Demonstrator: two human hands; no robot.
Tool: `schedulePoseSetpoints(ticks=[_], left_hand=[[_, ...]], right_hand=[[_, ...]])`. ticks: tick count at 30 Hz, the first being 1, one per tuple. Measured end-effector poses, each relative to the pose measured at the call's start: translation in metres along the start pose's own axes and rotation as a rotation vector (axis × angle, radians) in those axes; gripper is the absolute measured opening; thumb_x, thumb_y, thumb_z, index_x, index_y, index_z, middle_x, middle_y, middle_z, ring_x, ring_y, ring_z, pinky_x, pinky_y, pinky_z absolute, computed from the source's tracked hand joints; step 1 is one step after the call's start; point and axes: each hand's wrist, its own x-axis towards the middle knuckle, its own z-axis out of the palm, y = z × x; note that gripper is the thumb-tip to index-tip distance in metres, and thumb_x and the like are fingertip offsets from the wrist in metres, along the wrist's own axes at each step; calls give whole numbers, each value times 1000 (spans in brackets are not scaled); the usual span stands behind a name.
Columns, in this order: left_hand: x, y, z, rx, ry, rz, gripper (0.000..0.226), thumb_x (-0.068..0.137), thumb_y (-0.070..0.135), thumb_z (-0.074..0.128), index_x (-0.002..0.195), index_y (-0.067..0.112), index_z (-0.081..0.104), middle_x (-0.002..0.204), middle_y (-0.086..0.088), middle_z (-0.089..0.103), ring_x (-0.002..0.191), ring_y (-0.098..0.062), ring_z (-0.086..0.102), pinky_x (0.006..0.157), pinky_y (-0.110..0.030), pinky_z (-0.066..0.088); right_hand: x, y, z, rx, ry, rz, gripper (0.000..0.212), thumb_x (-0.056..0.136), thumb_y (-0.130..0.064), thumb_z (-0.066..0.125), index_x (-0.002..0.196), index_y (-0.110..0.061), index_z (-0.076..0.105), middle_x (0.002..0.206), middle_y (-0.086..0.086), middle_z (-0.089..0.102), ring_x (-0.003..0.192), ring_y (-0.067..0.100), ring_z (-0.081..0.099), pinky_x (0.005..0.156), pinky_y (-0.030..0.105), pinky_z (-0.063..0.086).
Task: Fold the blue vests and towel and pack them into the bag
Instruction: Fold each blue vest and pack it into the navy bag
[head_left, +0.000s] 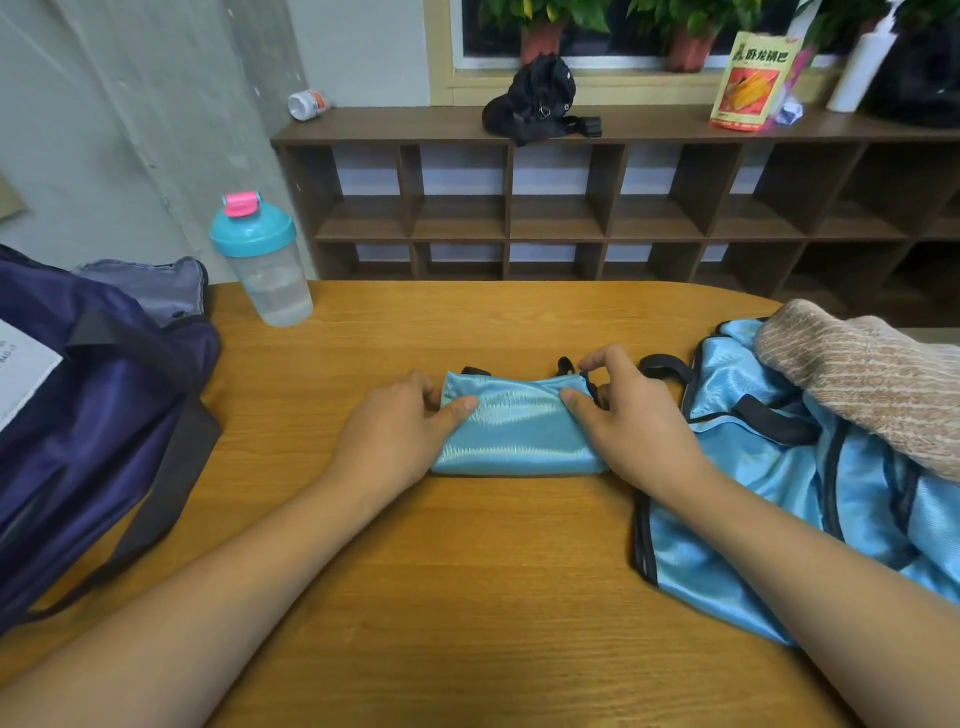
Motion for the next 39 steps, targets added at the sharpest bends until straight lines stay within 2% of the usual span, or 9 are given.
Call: schedulePoseSetpoints(ticks=[6, 12, 16, 20, 23, 29, 32, 36, 39], left_hand=[[3, 4, -7, -75, -96, -38, 45, 92, 69, 63, 92, 24, 59, 95, 6, 66, 87, -15, 61, 79, -42, 55], [3, 10, -14, -640, -175, -162, 41, 91, 52, 77, 95, 15, 59, 100, -10, 77, 97, -30, 73, 86, -44, 55], [0, 14, -39, -773, -214, -93, 39, 85, 46, 83, 99, 17, 61, 105, -17, 76, 97, -33, 72, 95, -56, 55], [-8, 21, -91, -749, -289, 38, 32, 85, 41, 84, 96, 21, 62, 94, -14, 71, 85, -25, 63, 76, -42, 45], [-20, 24, -133, -734, -357, 88, 31, 87, 35, 82, 102, 17, 62, 105, -24, 71, 92, -25, 66, 80, -40, 47], [-55, 12, -205, -760, -406, 111, 21, 86, 30, 76, 91, 18, 60, 94, -8, 67, 81, -18, 65, 69, -31, 48], [-76, -3, -238, -765, -381, 96, 26, 91, 25, 77, 106, 12, 60, 106, -15, 66, 96, -29, 63, 84, -38, 46], [-103, -32, -278, -783, -275, 68, 14, 90, 22, 73, 89, 18, 60, 85, -1, 69, 71, -13, 66, 60, -21, 52], [-121, -64, -307, -796, -155, 48, 25, 87, 22, 83, 97, 17, 61, 92, -8, 68, 75, -15, 67, 63, -23, 53]], right_hand=[[-1, -3, 0, -64, -14, -24, 29, 103, -48, 61, 125, -33, 48, 65, 1, 65, 56, 18, 63, 51, 41, 52], [-5, -7, -8, -137, -14, -54, 46, 102, -47, 62, 140, -28, 45, 68, -2, 64, 63, 18, 65, 62, 49, 58], [-3, -17, -27, -81, 22, -103, 57, 93, -54, 72, 142, -31, 52, 107, -13, 59, 96, 7, 61, 85, 38, 57], [3, -49, -52, 165, -307, -192, 91, 79, -79, 71, 157, -46, 39, 149, -26, 49, 137, -8, 46, 112, 25, 41], [5, -88, -63, 321, -604, -211, 100, 81, -61, 81, 163, -46, 26, 152, -30, 51, 140, -12, 44, 119, 24, 38], [4, -172, -63, 694, -979, -223, 59, 99, -12, 69, 153, -20, 48, 143, 5, 67, 132, 25, 64, 110, 39, 53], [1, -210, -52, 775, -1081, -227, 42, 102, -12, 62, 143, -13, 57, 138, 9, 69, 122, 28, 69, 96, 34, 59], [-2, -266, -32, 761, -1073, -279, 32, 101, -13, 64, 133, -15, 62, 127, 9, 75, 110, 27, 75, 86, 34, 61], [-1, -306, -18, 668, -1001, -363, 34, 101, -21, 68, 135, -14, 64, 126, 11, 75, 112, 32, 74, 91, 39, 62]])
